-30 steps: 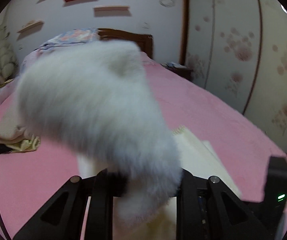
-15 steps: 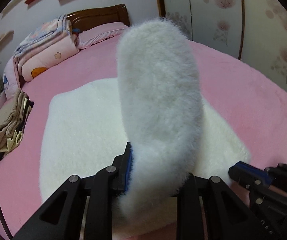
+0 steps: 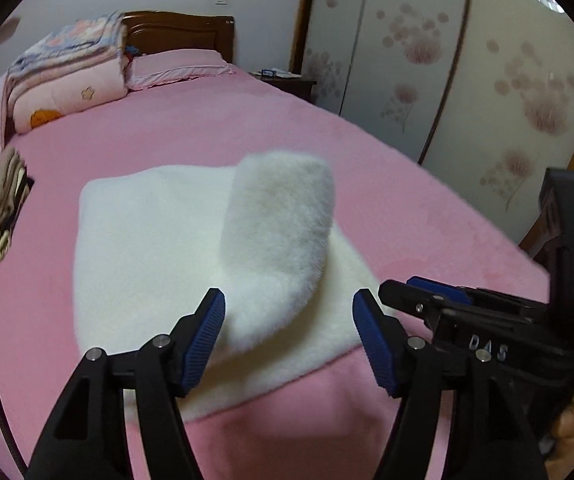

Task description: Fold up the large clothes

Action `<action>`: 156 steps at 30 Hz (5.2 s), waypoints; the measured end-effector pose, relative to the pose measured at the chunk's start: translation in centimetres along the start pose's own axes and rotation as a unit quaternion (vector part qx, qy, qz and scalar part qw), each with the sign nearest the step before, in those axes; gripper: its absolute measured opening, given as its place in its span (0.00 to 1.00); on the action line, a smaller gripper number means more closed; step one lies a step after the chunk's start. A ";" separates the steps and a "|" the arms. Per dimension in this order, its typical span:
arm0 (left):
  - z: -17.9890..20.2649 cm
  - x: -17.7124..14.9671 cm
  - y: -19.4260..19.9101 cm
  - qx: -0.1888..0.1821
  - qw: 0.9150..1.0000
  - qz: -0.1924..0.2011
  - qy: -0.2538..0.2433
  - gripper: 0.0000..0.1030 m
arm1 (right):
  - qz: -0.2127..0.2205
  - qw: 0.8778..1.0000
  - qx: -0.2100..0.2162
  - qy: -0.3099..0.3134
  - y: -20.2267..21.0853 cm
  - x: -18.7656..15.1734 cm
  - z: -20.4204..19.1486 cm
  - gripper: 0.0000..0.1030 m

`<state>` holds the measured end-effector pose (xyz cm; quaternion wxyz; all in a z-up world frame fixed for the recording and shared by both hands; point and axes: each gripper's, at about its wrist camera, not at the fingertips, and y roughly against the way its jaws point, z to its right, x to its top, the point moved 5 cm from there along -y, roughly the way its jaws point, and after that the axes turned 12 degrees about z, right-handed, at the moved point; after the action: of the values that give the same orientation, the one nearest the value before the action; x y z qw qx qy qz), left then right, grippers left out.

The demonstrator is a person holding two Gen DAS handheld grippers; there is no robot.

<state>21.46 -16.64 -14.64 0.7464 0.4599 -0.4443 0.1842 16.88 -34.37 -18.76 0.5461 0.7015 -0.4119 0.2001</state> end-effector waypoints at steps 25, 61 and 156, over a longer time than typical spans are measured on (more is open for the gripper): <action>-15.0 -1.2 -2.1 0.183 0.976 -0.052 0.103 0.71 | -0.055 0.976 -0.041 0.209 -6.6 5.8 -9.0 0.18; -13.2 -4.4 -2.7 0.097 0.985 -0.096 0.102 0.93 | -0.042 0.990 -0.108 0.079 -3.8 -1.2 1.1 0.49; -16.9 -1.4 -7.9 -0.081 0.950 -0.194 0.231 0.66 | -0.200 0.975 0.084 0.038 -11.9 5.2 -0.9 0.38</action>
<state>34.46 -6.05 -22.96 0.8847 0.4201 -0.1750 0.1008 29.53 -34.59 -21.85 0.5296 0.8050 -0.2234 0.1474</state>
